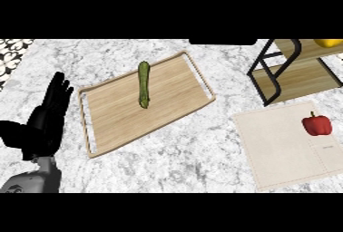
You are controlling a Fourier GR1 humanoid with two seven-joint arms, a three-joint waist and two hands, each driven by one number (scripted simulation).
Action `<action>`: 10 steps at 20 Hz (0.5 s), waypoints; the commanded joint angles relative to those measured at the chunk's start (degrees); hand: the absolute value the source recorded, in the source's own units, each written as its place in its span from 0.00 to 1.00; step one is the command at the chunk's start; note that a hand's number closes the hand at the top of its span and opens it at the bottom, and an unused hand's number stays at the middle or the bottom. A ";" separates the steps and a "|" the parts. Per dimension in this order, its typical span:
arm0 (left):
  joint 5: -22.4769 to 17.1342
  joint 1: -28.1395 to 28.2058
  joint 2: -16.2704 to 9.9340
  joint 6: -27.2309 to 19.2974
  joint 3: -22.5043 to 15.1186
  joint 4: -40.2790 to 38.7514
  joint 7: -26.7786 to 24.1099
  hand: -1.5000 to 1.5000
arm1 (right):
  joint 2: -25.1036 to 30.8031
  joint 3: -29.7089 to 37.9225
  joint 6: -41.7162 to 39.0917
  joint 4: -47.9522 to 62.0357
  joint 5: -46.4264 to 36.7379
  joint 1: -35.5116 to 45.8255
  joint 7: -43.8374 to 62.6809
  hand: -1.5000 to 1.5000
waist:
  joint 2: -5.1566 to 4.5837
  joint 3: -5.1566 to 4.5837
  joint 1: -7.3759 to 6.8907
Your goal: Pick the lemon from the placemat and place it in the tiered shelf
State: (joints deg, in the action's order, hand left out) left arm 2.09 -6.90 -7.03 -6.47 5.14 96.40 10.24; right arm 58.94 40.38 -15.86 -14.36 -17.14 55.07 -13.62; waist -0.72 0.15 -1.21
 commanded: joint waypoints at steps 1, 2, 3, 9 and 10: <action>-1.78 -0.45 -1.18 1.29 1.71 -0.47 -0.04 0.50 | 6.51 1.54 -6.04 2.39 1.32 -3.31 -0.96 0.00 | -0.21 0.08 -0.43; -1.35 -1.27 -1.03 1.05 2.01 -3.35 -1.74 0.50 | 7.15 2.14 -7.54 2.62 1.98 -4.92 -2.72 0.00 | -0.24 0.08 0.05; -0.30 2.98 1.19 0.22 -0.92 1.93 -0.55 0.50 | 8.38 1.91 -8.49 3.57 1.54 -5.78 -1.80 0.00 | -0.17 0.16 -0.83; -0.08 2.22 0.89 0.33 -0.82 1.47 -0.77 0.50 | 11.77 4.72 -15.43 5.02 4.41 -11.10 -7.39 0.00 | -0.22 0.28 -0.37; 1.15 1.55 2.08 -0.91 -1.95 1.08 -0.66 0.50 | 10.05 4.50 -13.53 4.58 4.32 -10.44 -7.54 0.00 | -0.28 0.24 -0.70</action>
State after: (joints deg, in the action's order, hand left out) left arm 2.25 -5.63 -6.24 -6.42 4.44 97.17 9.67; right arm 68.35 43.88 -27.72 -10.45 -13.81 46.87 -18.73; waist -0.88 0.33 -1.57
